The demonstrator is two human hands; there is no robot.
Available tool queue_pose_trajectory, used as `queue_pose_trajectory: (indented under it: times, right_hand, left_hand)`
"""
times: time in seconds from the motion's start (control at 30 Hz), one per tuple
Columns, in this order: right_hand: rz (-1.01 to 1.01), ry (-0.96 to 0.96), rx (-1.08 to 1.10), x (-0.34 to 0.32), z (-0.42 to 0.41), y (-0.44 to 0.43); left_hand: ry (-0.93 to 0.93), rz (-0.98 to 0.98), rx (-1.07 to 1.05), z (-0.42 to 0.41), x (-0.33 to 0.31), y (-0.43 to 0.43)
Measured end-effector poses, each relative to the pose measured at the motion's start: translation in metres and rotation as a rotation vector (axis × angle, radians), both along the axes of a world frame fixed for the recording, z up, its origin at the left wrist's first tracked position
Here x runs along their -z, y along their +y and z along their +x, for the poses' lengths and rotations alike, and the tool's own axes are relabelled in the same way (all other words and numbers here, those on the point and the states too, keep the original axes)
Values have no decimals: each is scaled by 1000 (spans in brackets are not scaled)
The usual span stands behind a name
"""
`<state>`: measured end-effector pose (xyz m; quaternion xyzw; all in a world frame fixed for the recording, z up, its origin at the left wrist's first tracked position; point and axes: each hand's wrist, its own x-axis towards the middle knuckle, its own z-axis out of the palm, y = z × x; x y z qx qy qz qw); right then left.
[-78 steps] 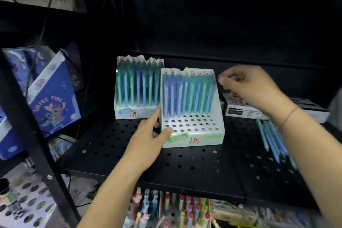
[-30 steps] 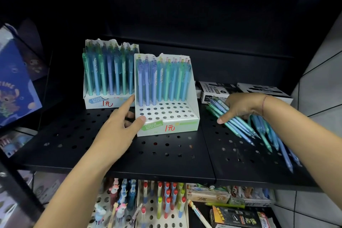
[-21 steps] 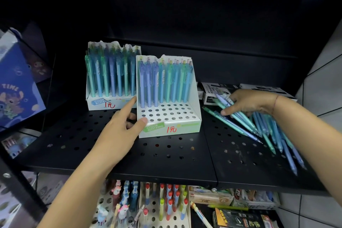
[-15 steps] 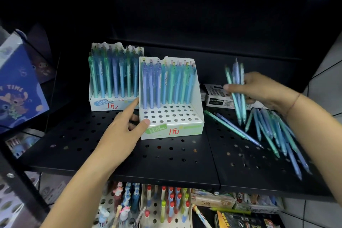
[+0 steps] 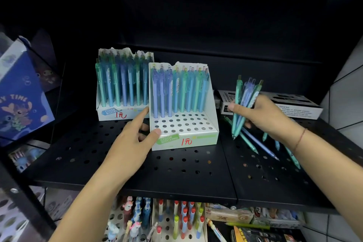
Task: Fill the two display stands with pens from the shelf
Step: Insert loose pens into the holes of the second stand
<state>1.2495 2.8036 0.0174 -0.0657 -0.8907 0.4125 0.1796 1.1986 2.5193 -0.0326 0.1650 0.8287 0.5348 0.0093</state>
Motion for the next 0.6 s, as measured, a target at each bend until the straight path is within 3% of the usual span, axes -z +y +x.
queue_pose_trajectory:
  times: [0.1, 0.17, 0.23, 0.4, 0.6]
  right_hand:
    - [-56, 66, 11, -14, 4, -9]
    - [-209, 92, -97, -28, 8, -24]
    - [-320, 52, -248, -39, 9, -45]
    - [-320, -17, -489, -46, 1, -98]
    - [-313, -96, -424, -46, -26, -118]
  left_hand:
    - [121, 33, -101, 4, -3, 0]
    - [304, 94, -146, 14, -12, 1]
    - [346, 169, -49, 25, -25, 4]
    - [-63, 307, 449, 37, -42, 24]
    - [-77, 356, 291, 25, -34, 26]
